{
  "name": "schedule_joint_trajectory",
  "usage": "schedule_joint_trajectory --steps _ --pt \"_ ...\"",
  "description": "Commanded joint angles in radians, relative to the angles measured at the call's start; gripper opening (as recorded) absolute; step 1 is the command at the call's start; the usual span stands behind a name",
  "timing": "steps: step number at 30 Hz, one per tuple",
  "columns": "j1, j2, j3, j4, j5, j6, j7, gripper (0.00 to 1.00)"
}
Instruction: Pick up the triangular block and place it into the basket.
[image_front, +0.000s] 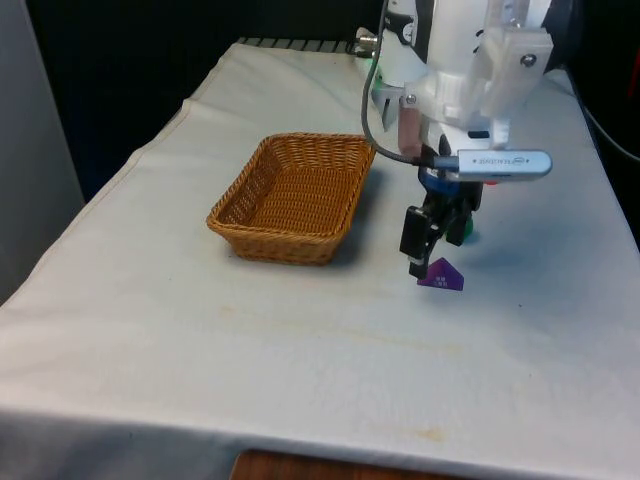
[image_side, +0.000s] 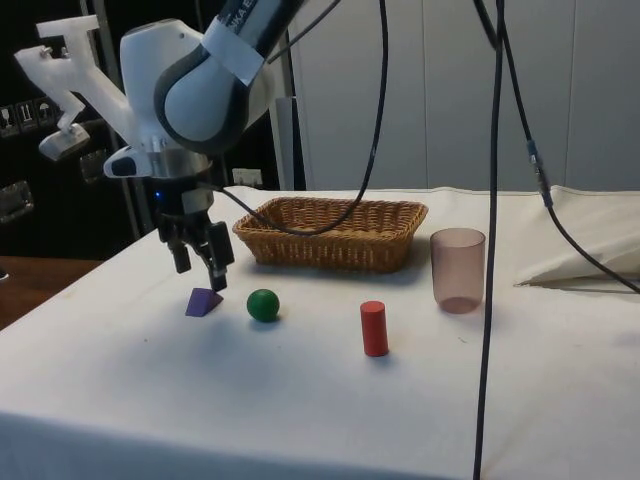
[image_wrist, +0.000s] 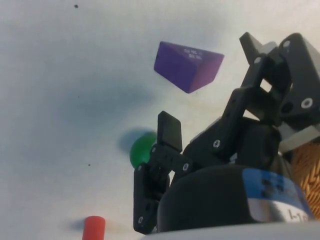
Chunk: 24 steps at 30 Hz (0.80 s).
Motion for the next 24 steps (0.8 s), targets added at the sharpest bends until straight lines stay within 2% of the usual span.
schedule_joint_trajectory --steps 1,10,16,22,24 --pt "0.002 0.005 0.004 0.005 -0.002 0.003 -0.012 1.0" --pt "0.01 0.012 0.008 0.014 -0.002 0.001 -0.053 1.0" --pt "0.011 0.022 0.01 0.022 0.0 0.0 -0.076 1.0" --pt "0.004 0.034 0.015 0.029 0.004 0.005 -0.11 1.0" --pt "0.009 0.031 0.01 0.027 0.001 0.0 -0.105 1.0"
